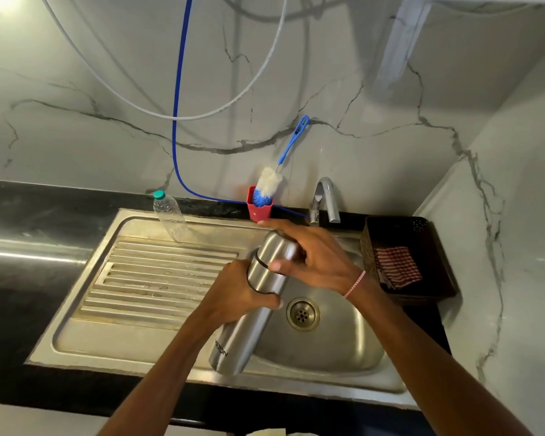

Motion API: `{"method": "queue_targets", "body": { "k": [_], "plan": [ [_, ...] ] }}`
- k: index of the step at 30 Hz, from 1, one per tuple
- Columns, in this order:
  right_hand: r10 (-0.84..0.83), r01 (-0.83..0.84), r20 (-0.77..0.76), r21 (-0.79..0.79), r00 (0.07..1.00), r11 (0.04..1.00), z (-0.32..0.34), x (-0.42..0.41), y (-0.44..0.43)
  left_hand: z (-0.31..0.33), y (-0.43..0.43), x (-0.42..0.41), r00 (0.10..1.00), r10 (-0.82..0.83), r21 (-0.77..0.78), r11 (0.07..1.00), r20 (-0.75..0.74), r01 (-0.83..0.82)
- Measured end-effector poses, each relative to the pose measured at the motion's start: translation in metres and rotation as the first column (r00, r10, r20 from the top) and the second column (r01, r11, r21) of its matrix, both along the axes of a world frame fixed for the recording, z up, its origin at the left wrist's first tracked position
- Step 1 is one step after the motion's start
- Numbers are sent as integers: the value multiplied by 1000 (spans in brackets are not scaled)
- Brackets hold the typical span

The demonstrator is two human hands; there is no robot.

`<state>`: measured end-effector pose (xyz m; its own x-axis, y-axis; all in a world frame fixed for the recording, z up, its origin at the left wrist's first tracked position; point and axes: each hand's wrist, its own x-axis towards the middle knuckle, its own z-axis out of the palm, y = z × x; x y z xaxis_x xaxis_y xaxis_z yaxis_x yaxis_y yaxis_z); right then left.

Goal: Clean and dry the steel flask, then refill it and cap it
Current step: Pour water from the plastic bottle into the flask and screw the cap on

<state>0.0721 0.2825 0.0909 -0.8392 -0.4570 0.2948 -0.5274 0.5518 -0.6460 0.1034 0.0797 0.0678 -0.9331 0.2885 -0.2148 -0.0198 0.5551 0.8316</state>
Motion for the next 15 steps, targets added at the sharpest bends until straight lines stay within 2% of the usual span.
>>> {"method": "queue_targets", "body": {
  "k": [2, 5, 7, 12, 15],
  "plan": [
    [-26, 27, -80, 8, 996, 1000, -2, -1, -4, 1, 2, -1, 998, -68, 29, 997, 0, 68],
    [-152, 149, -141, -29, 978, 988, -5, -1, -11, 4, 7, -1, 993, -76, -57, 996, -93, 71],
    [-235, 240, -172, 8, 957, 971, -5, 1, -14, 4, 9, 0, 985, -59, -121, 992, -164, 39],
    [-368, 399, -195, 160, 909, 903, -5, 5, -20, 0, 14, 4, 968, -12, -191, 981, -250, -37],
    [-360, 380, -128, 213, 924, 900, -9, 6, -22, -7, 11, 6, 965, -6, -201, 978, -260, -48]
  ]
}}
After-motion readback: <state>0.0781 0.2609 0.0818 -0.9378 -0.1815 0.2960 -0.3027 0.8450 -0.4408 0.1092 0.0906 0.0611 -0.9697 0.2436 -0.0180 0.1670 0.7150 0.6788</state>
